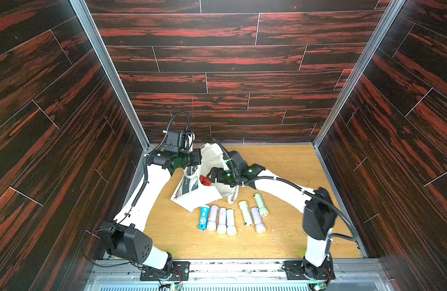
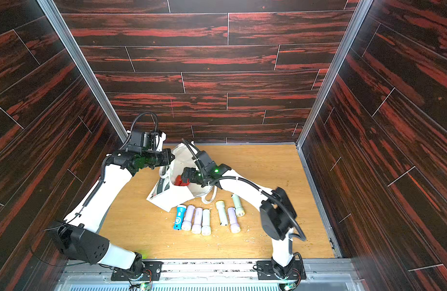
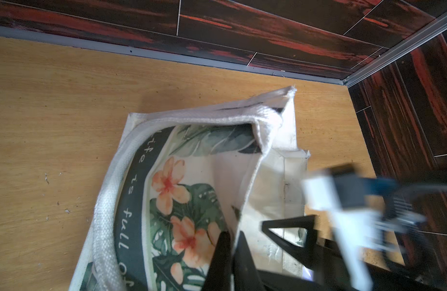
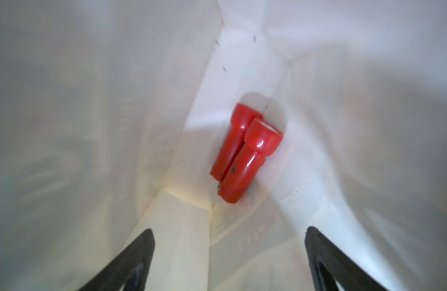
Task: Put the flashlights into the tote bags
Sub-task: Place the flashlight in the canvas bag.
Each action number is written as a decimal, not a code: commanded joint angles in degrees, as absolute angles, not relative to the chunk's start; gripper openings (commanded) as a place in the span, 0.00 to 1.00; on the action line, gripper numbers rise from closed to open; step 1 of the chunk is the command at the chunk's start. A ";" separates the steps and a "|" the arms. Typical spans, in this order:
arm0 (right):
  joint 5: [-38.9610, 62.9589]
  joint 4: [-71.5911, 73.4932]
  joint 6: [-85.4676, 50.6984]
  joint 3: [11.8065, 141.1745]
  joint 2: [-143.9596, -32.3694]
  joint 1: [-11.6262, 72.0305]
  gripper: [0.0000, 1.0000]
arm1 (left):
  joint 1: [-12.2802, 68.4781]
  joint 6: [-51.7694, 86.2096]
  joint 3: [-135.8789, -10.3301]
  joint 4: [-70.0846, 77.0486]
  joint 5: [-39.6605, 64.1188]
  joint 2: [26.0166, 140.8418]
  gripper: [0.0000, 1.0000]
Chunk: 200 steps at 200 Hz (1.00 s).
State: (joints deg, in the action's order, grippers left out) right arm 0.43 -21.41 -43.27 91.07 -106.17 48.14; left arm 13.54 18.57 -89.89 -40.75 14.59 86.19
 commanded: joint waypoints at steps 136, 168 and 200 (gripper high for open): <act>-18.83 -33.88 -36.27 59.76 -72.74 46.35 0.90 | 12.66 16.60 -86.19 -38.02 23.02 84.19 0.00; -15.08 -36.86 -37.11 56.47 -72.51 42.12 0.90 | 12.16 13.69 -83.45 -36.44 27.29 82.95 0.00; -11.15 -38.87 -36.54 56.19 -75.35 37.58 0.87 | 12.20 10.86 -81.17 -35.47 27.37 81.19 0.00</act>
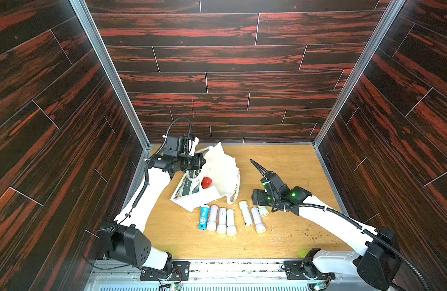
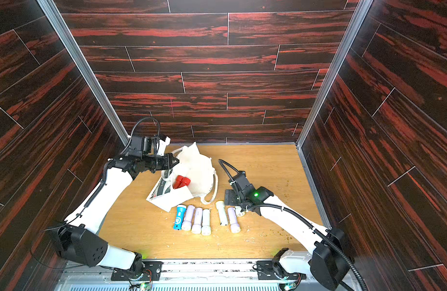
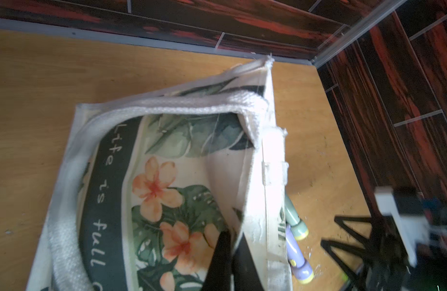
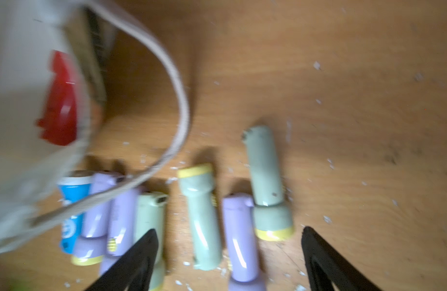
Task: Put the flashlights into the tote bags
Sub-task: Place the flashlight in the canvas bag, then pick up the flashlight from the center of the board.
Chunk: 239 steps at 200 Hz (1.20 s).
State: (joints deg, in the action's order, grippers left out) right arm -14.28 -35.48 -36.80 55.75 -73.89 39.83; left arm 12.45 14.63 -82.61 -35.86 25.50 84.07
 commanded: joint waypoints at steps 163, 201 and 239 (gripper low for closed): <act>-10.95 -42.66 -32.69 65.64 -96.31 34.37 0.63 | 14.78 3.08 -76.29 -36.91 10.30 77.50 0.00; -12.04 -44.11 -32.08 67.26 -99.84 34.21 0.62 | 15.25 3.13 -76.20 -37.16 3.38 77.87 0.00; -11.95 -44.20 -31.90 67.68 -101.83 34.25 0.61 | 15.29 3.95 -76.35 -37.30 -6.54 79.06 0.00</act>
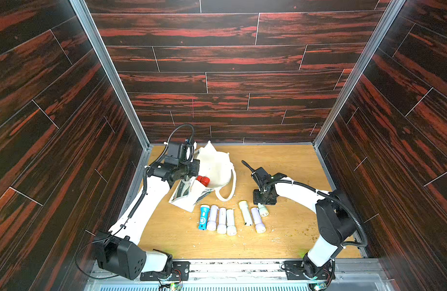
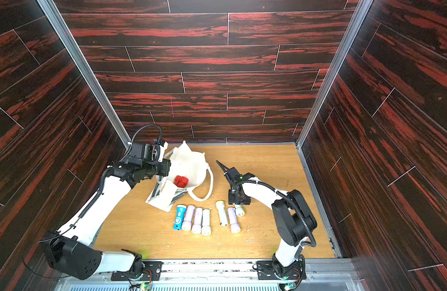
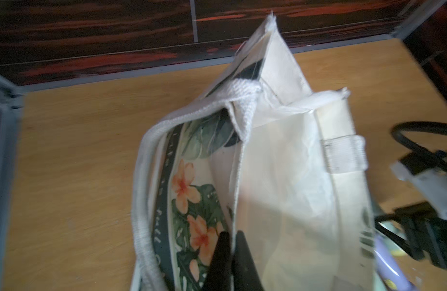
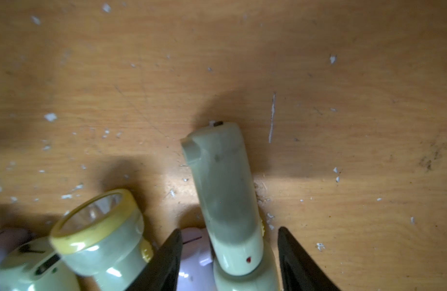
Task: Put the flashlights into the tote bags
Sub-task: Pick up the flashlight from the center of the board.
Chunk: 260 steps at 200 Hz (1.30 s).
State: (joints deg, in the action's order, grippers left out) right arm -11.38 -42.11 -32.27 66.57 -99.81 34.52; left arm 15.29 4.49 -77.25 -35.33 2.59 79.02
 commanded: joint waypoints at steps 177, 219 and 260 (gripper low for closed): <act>-12.04 -42.97 -30.80 69.56 -108.14 33.30 0.46 | 15.32 4.62 -76.90 -38.76 -10.46 80.31 0.00; -12.53 -43.02 -30.89 69.03 -107.22 33.28 0.42 | 15.29 4.65 -76.90 -38.76 -10.06 80.34 0.00; -13.27 -43.81 -30.67 68.54 -105.36 33.17 0.38 | 15.29 4.66 -76.99 -38.74 -9.67 80.44 0.00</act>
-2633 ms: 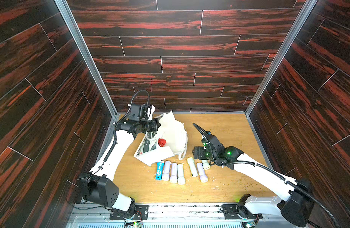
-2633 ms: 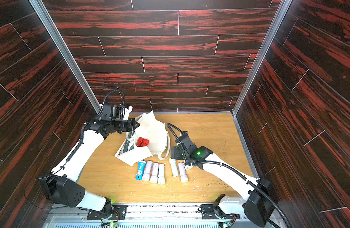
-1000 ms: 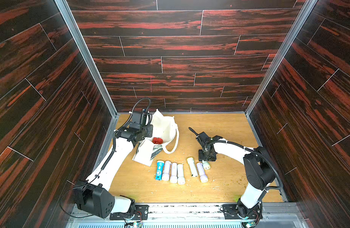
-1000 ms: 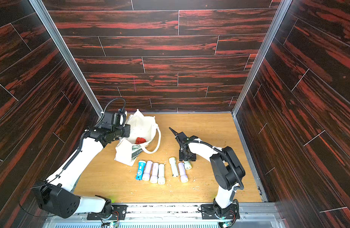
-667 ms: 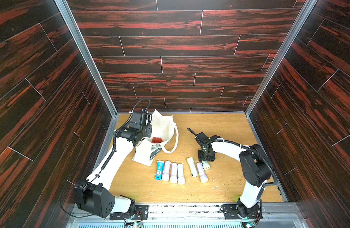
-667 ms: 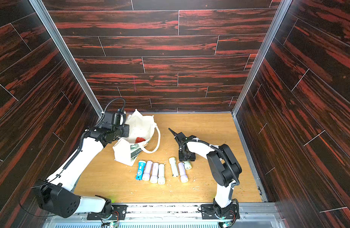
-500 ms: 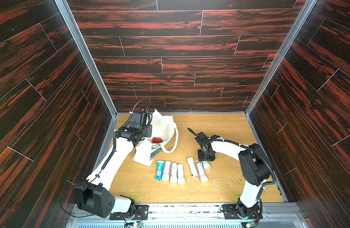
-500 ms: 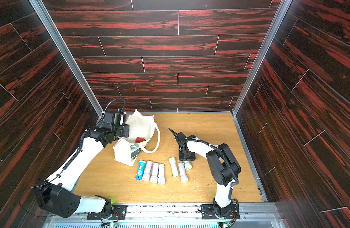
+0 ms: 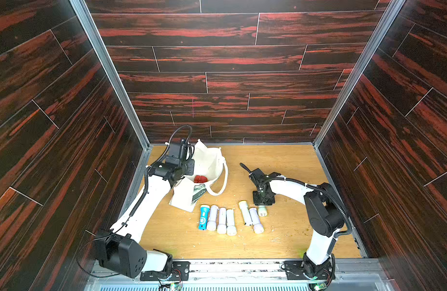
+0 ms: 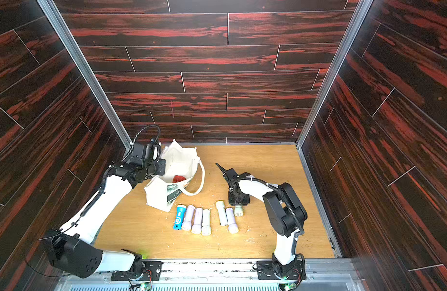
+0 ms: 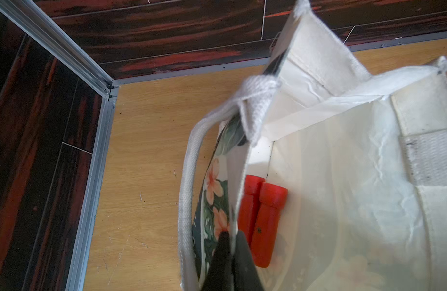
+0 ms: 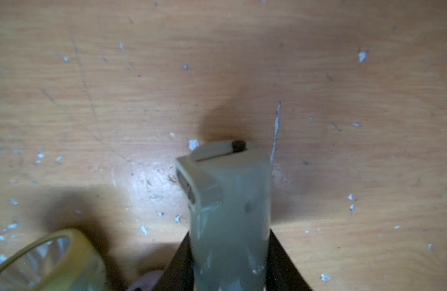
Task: Put the flashlights into the tote bags
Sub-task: Pick up the flashlight from the center of the board.
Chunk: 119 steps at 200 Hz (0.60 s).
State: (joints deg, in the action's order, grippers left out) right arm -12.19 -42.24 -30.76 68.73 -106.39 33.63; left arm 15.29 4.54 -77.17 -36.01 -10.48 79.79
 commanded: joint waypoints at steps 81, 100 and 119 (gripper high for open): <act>-13.54 -47.03 -32.39 68.25 -93.97 33.13 0.07 | 15.30 4.57 -77.05 -38.94 -9.43 80.42 0.00; -12.76 -46.99 -32.90 68.12 -89.83 33.22 0.00 | 15.29 4.60 -77.32 -38.92 -8.67 80.44 0.00; -13.39 -46.46 -32.93 67.87 -85.66 33.38 0.00 | 15.29 4.54 -77.71 -38.17 -7.42 80.29 0.00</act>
